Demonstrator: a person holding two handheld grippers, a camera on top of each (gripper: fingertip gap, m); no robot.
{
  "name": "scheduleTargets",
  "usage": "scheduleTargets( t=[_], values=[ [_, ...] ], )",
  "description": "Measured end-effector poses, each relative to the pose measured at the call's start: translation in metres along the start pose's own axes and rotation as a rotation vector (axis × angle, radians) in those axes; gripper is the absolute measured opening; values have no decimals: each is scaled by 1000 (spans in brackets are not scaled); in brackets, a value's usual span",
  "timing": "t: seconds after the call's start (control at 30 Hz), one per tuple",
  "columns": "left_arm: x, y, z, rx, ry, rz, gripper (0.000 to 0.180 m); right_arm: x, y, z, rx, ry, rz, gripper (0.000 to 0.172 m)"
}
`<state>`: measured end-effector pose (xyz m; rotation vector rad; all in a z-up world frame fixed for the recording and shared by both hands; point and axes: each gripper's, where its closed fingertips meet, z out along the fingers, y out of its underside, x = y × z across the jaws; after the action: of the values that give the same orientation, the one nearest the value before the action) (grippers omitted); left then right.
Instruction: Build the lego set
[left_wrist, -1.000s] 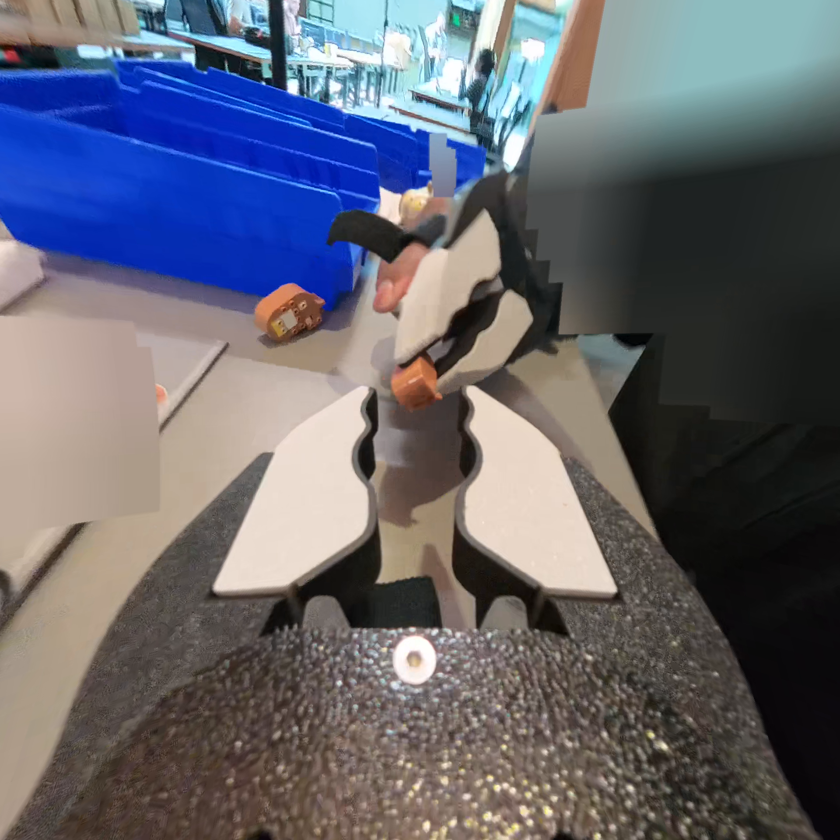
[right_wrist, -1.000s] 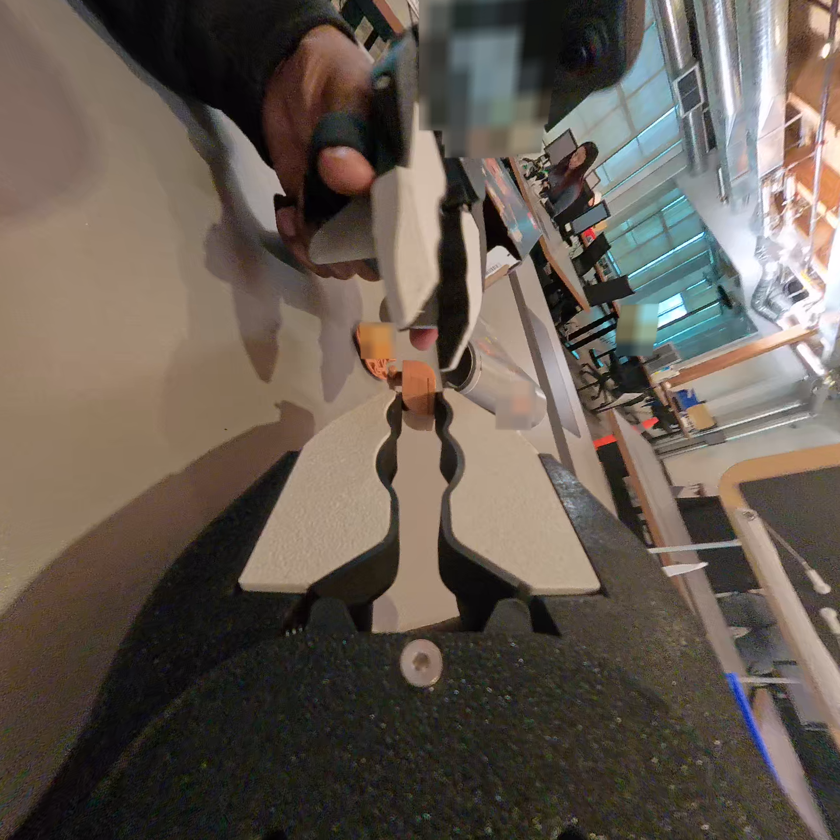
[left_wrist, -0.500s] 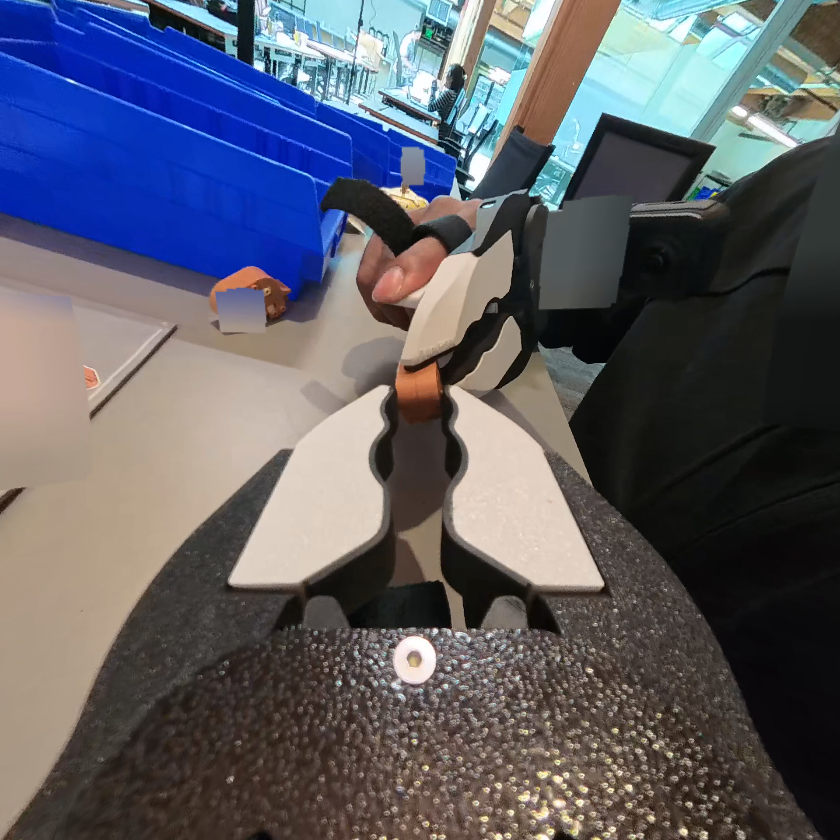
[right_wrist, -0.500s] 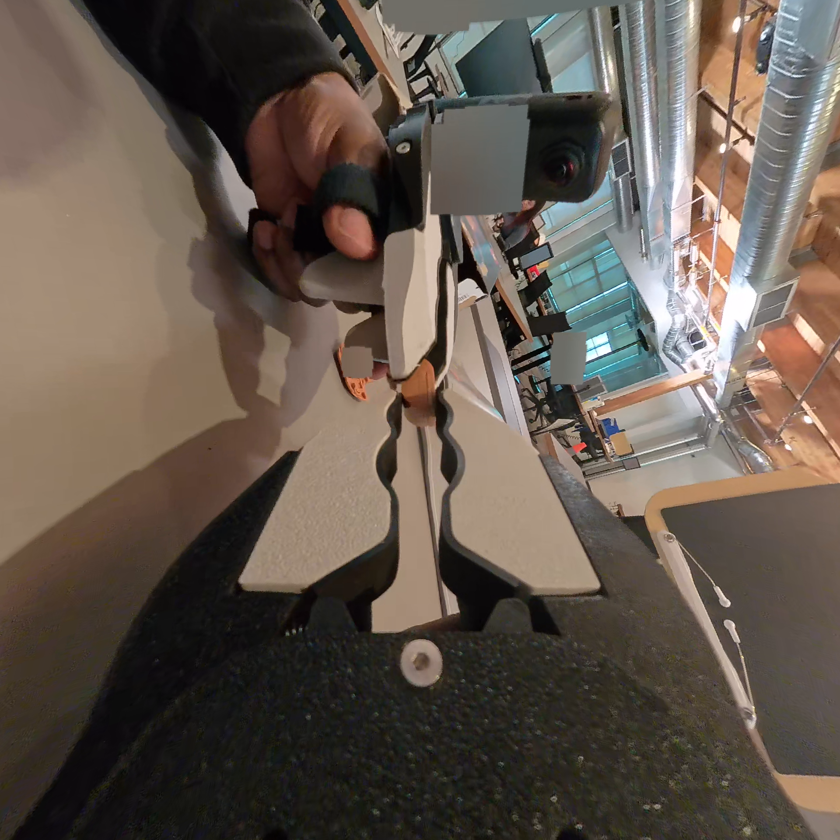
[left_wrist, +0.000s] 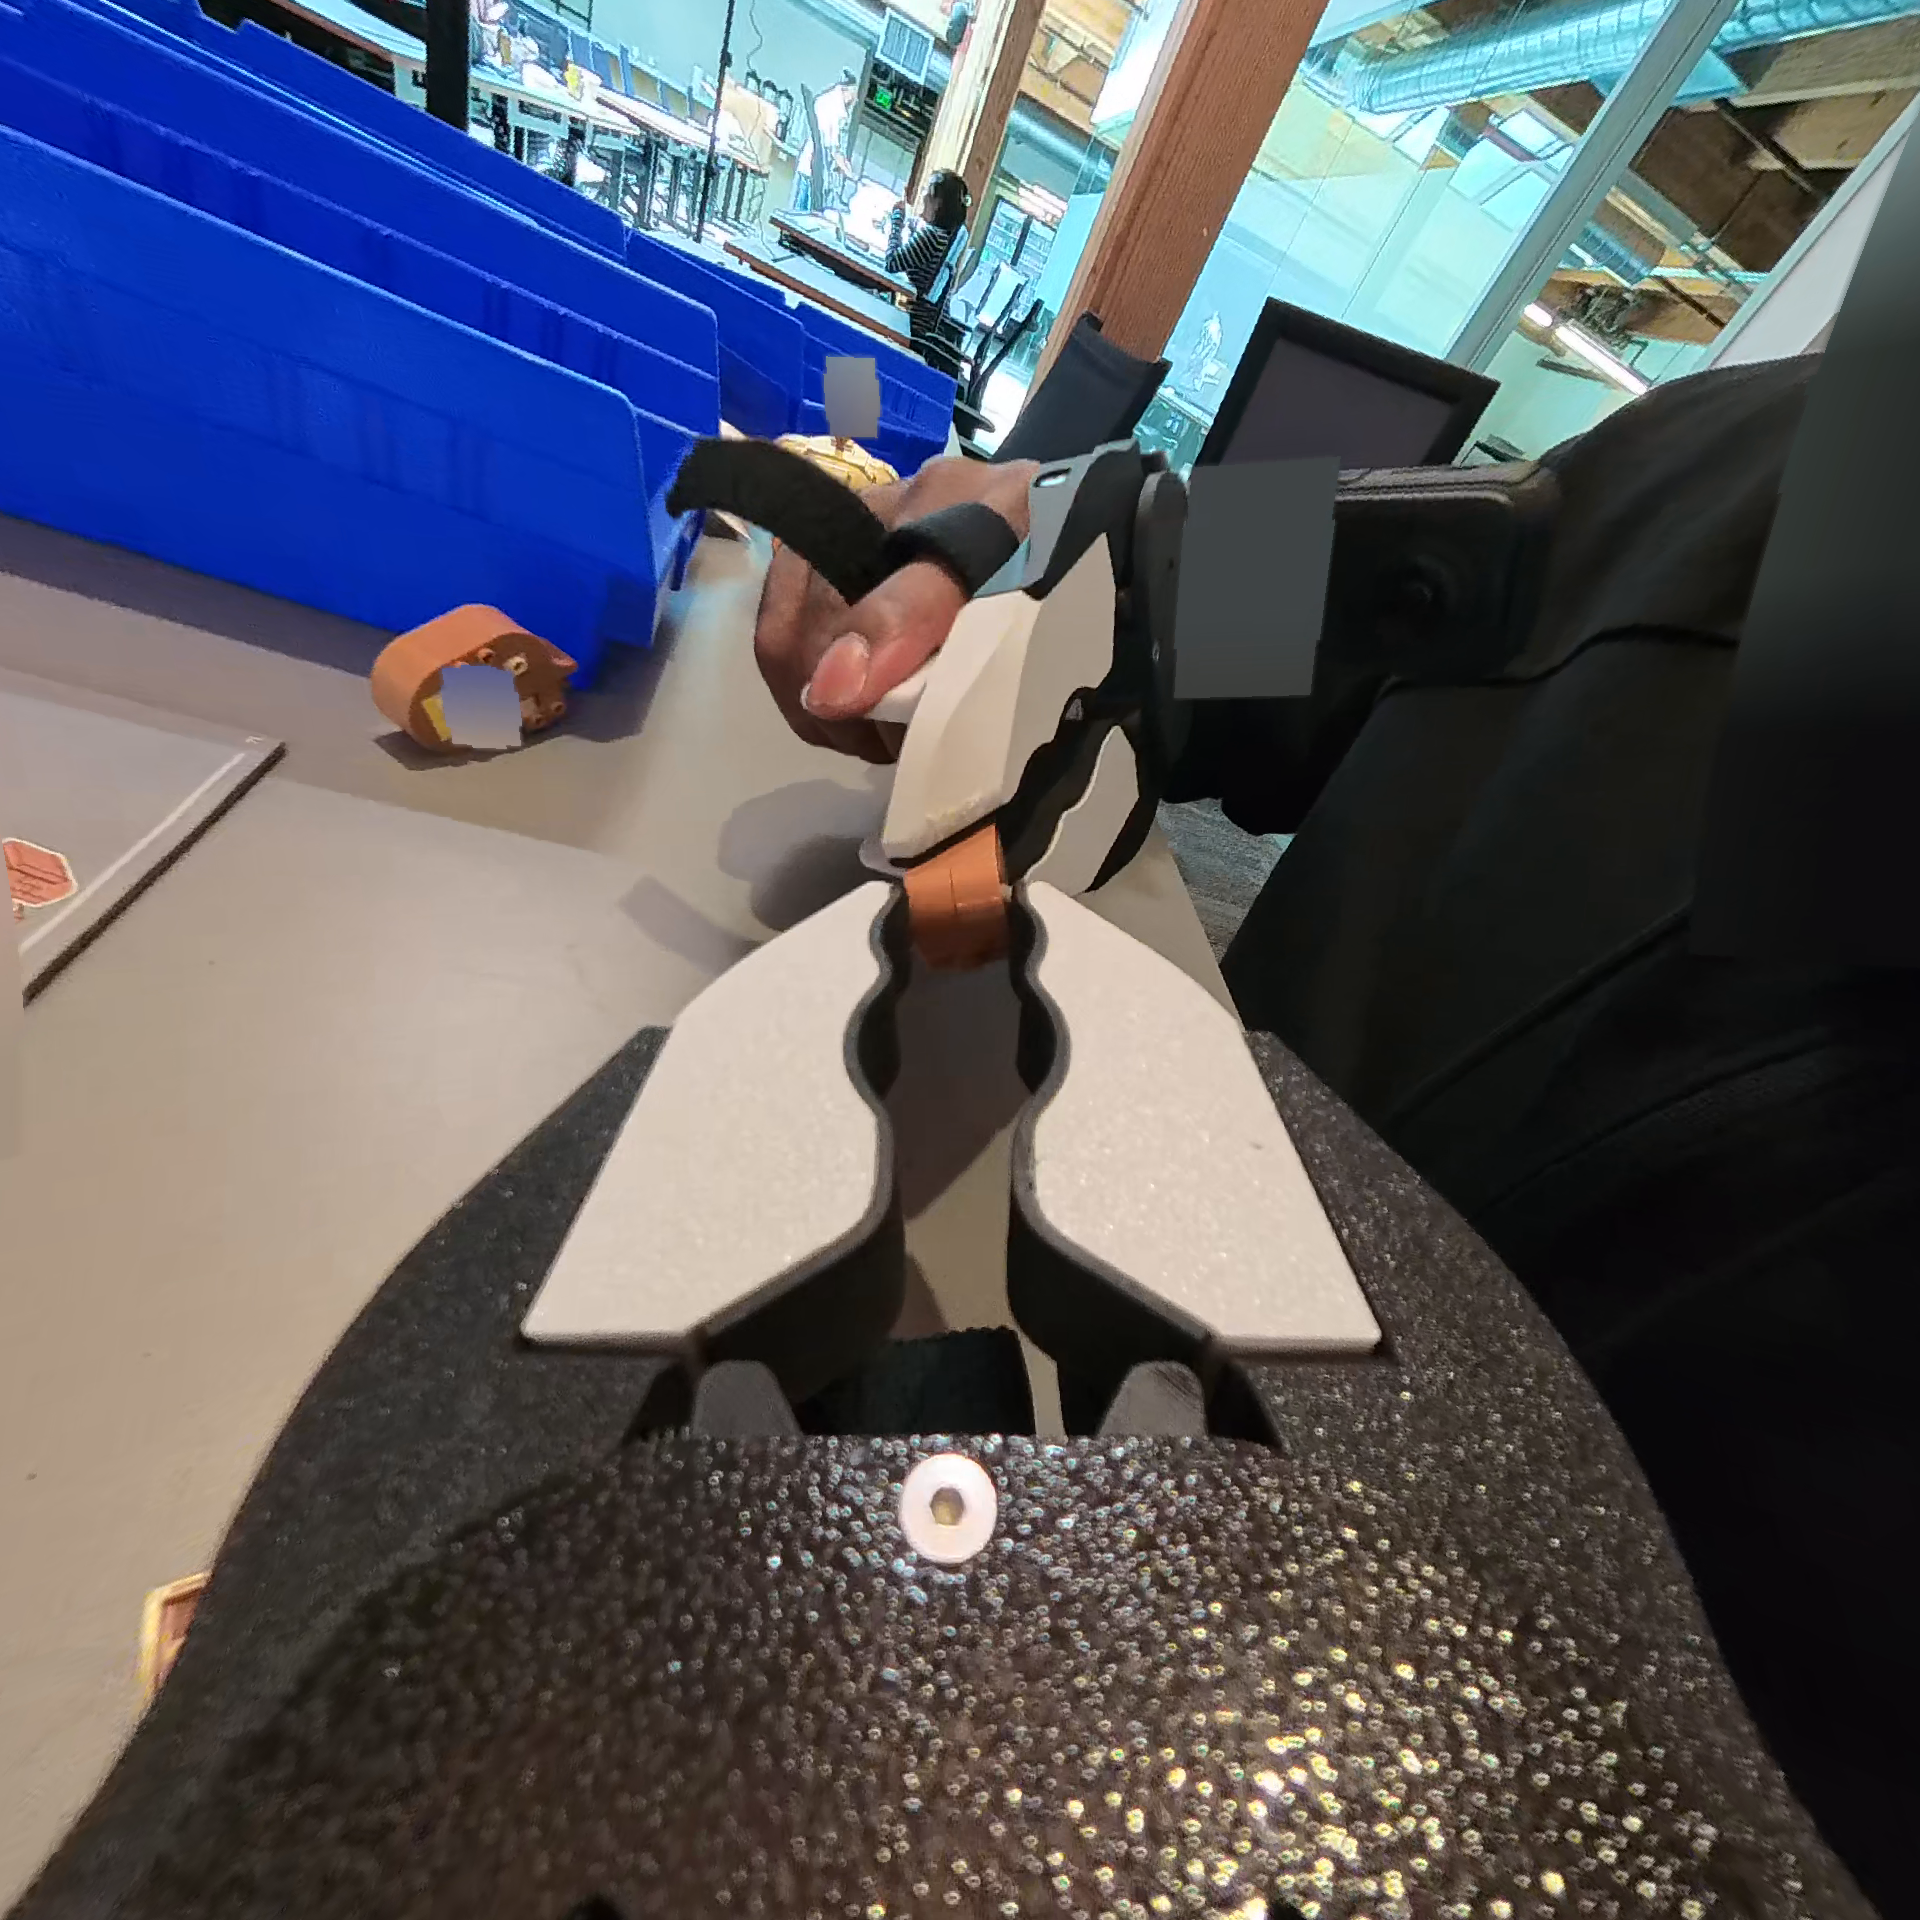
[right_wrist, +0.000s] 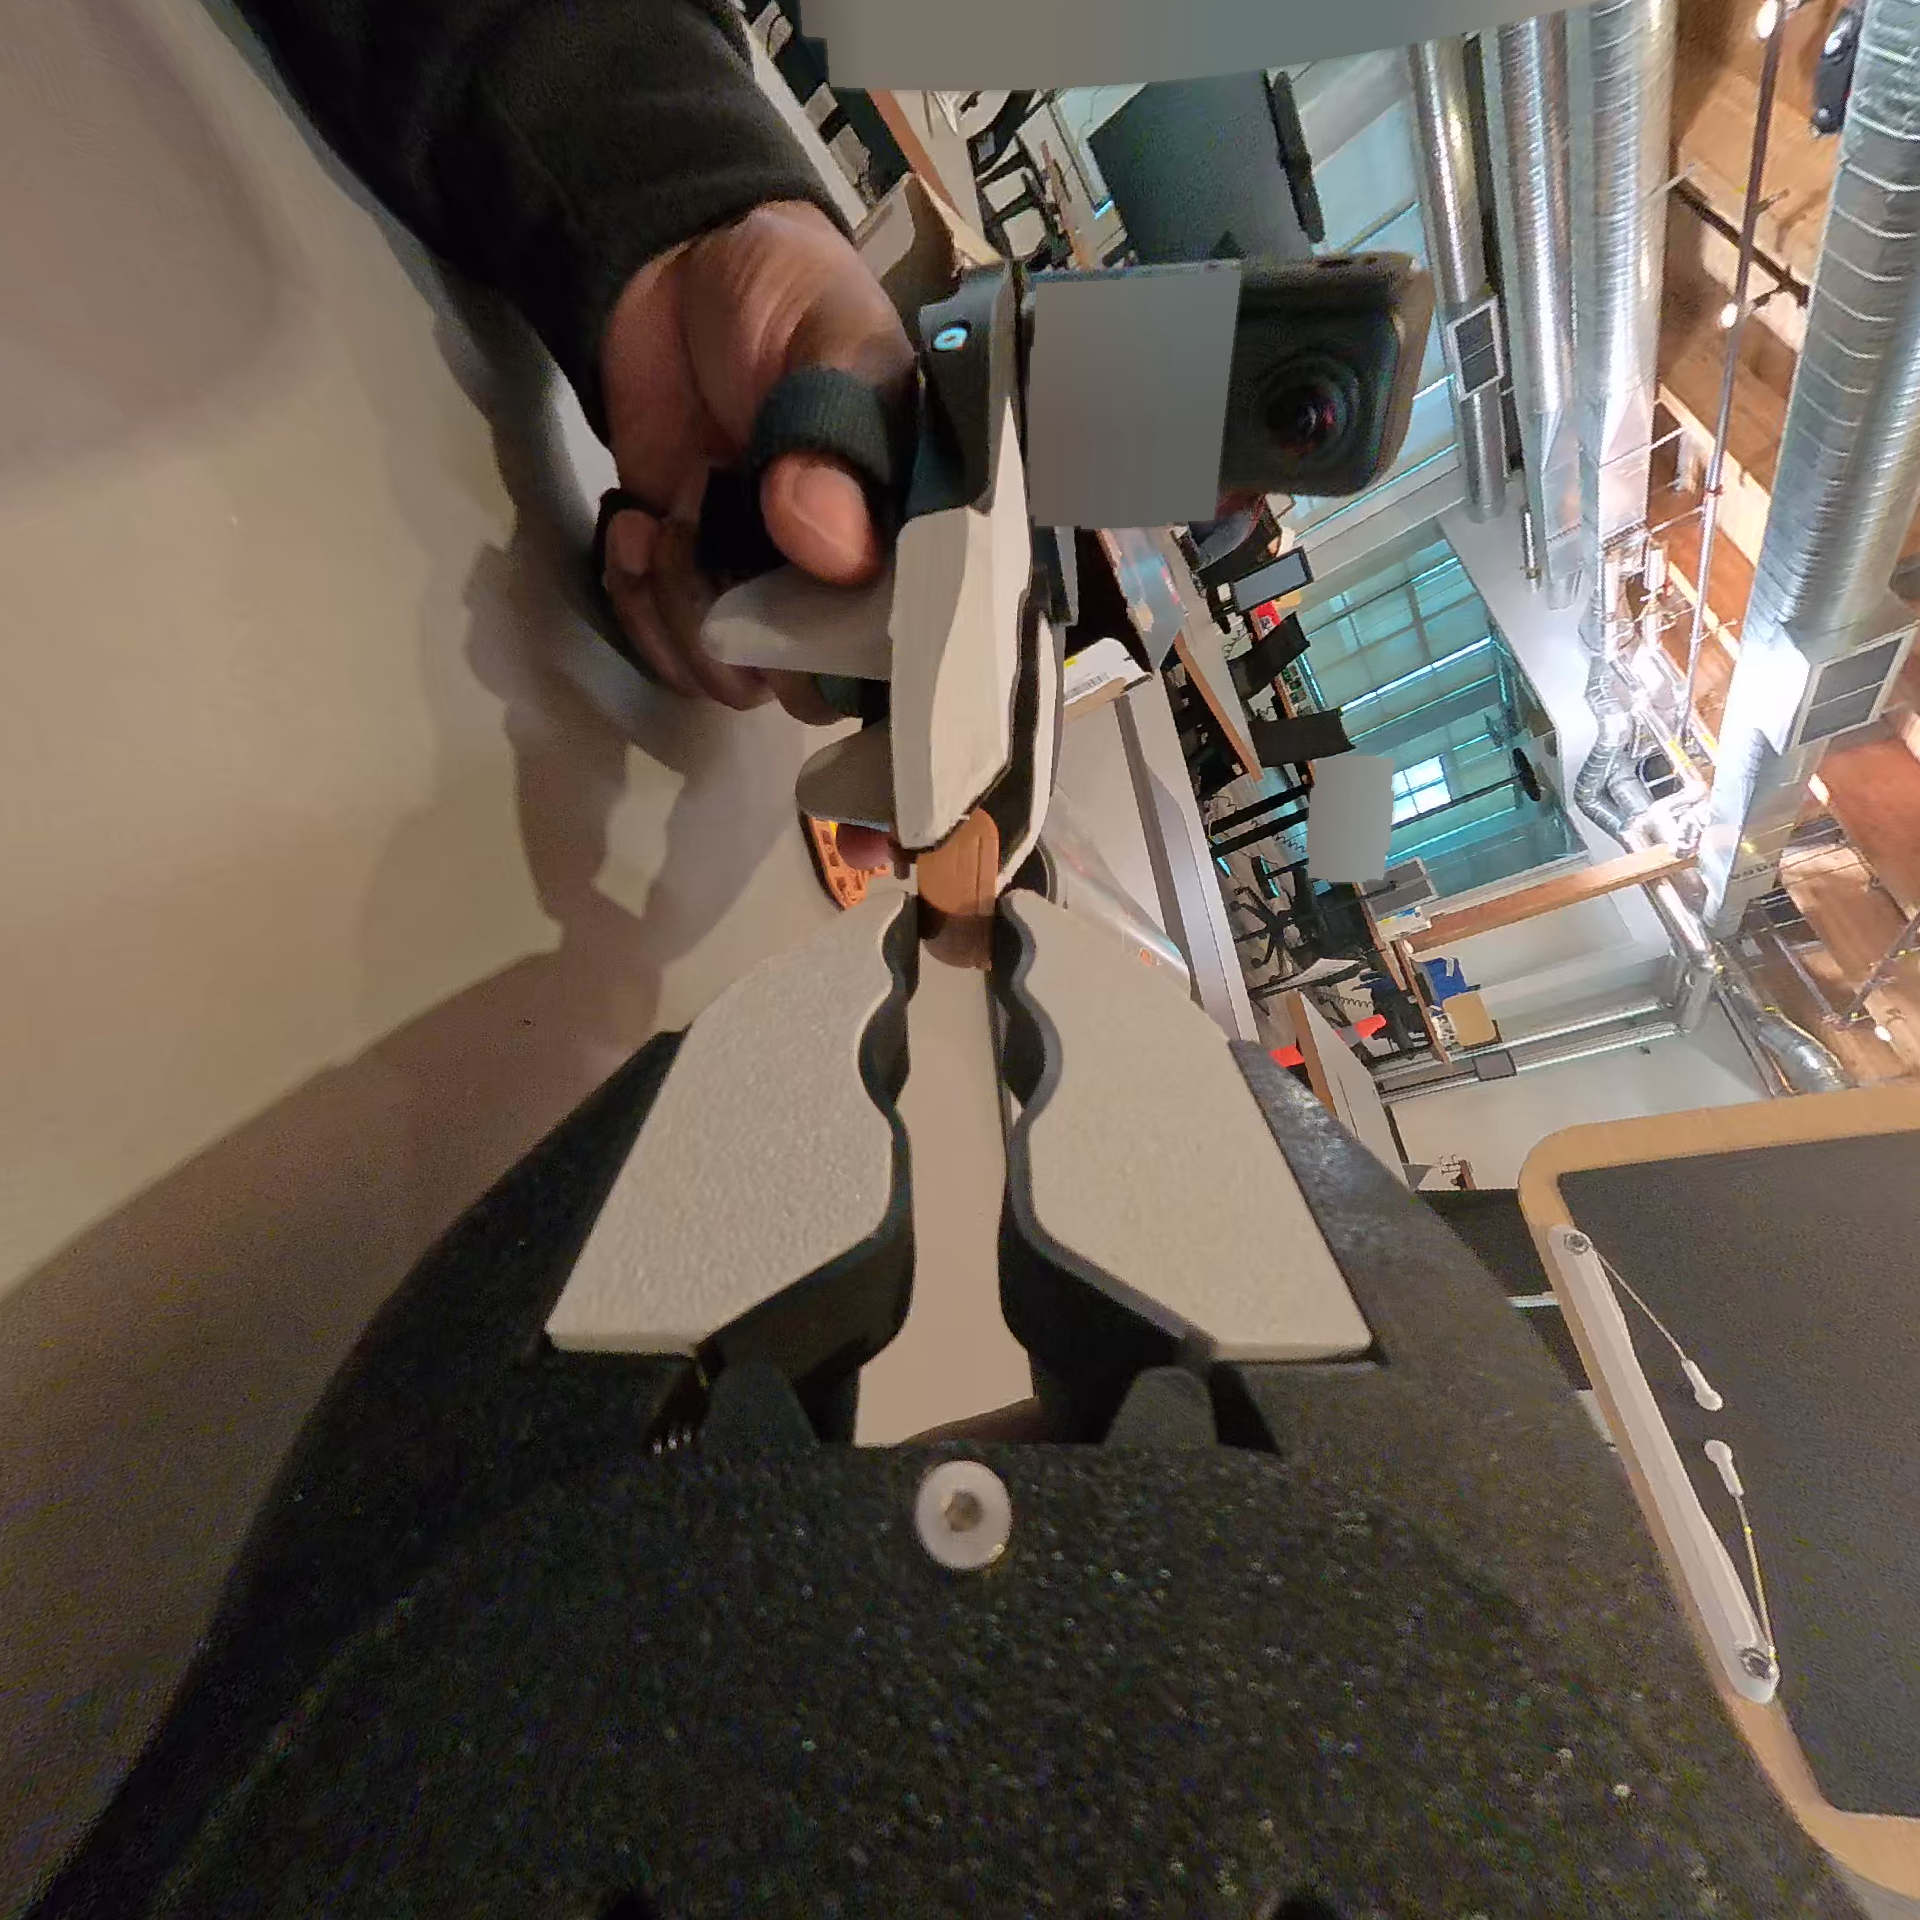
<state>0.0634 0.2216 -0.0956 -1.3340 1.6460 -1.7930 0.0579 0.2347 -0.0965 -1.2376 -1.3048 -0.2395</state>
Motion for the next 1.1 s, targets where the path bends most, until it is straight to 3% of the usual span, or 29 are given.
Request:
scheduleTargets(
  t=[0.27,0.43,0.53,0.63,0.8,0.93,1.1],
  values=[
    [-2,6,2,-40,-21,-2,18,-3,4,1,-43,-22,-22,13],
    [-9,-1,-3,-12,-96,114,18,3,10,6,-22,0,116,15],
    [-14,-1,-8,-53,-202,362,17,-2,20,4,-27,-107,306,27],
    [-14,-7,-14,-66,-296,660,17,-9,24,1,4,-269,630,40],
    [-11,-11,-18,-75,-436,1100,18,-7,11,-1,142,-472,1101,44],
    [-14,-4,-16,-157,-522,1421,18,-8,2,-2,191,-523,1166,40],
    [-10,0,-9,-177,-522,1568,18,-11,-3,0,190,-515,1146,35]
  ],
)
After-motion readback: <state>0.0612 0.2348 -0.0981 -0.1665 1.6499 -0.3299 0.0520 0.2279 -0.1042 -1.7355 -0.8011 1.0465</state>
